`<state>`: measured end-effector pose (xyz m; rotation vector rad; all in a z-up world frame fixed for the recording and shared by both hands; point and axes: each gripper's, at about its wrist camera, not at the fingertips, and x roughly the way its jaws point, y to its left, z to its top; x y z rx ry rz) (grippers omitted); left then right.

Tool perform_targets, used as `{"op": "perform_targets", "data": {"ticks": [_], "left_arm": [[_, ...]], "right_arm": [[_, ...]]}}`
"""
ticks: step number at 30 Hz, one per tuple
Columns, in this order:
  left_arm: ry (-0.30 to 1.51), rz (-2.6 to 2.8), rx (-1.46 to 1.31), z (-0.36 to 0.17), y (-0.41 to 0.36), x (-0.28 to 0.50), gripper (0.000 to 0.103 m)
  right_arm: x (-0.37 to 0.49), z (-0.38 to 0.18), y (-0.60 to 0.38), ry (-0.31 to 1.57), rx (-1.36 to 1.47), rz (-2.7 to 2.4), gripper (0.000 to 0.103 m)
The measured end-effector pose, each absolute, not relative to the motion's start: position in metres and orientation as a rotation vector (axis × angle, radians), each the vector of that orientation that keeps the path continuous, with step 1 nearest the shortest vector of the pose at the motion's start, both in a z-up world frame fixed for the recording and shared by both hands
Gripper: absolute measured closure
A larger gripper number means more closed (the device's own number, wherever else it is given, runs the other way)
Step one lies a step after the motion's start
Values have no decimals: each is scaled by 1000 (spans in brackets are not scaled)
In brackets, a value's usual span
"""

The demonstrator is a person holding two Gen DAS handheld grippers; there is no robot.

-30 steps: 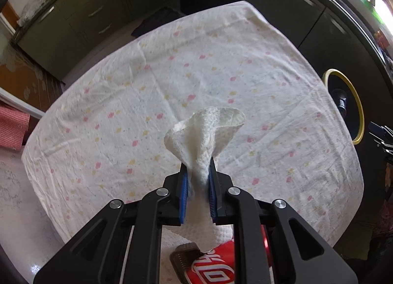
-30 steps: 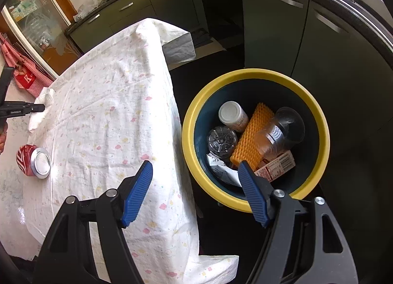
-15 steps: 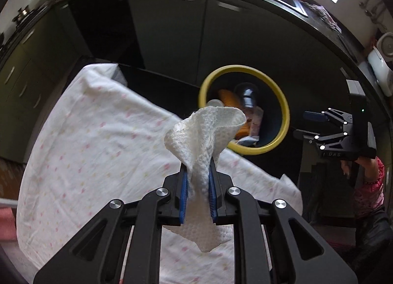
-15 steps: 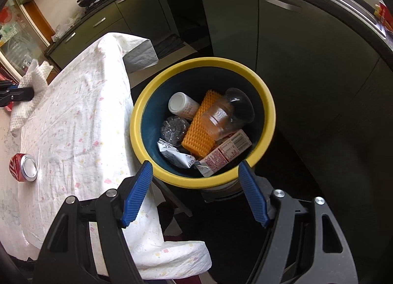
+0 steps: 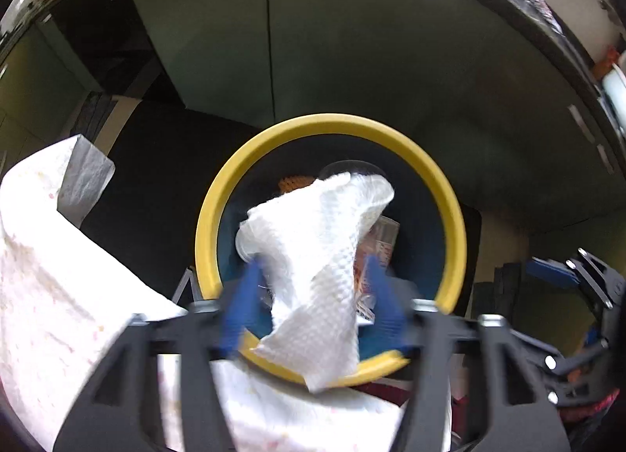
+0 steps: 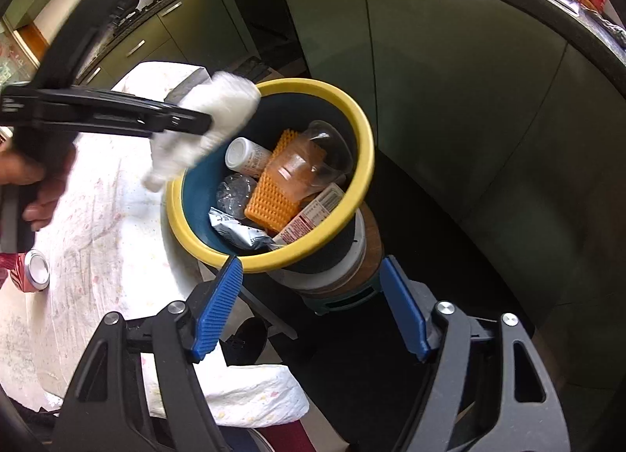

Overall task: Collect trash
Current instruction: 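Carry the paper towel over the bin and open the left tool, then move the right tool to the crushed red cola can and grasp it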

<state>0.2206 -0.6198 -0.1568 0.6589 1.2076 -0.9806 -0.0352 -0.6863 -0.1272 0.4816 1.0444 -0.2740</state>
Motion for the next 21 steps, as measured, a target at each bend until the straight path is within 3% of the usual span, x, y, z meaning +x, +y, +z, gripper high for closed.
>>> {"op": "perform_targets", "data": {"ticks": [4, 8, 14, 21], "left_arm": [[1198, -971, 617, -145, -610, 216, 26], [1089, -1020, 529, -86, -564, 197, 26], [872, -1002, 335, -6, -440, 183, 14], [703, -751, 211, 36, -261, 170, 10]], "right_arm": [[-38, -122, -684, 1036, 472, -269, 32], [-36, -121, -677, 1033, 456, -251, 32], [-24, -117, -654, 1052, 399, -189, 31], [10, -98, -595, 1056, 236, -22, 27]]}}
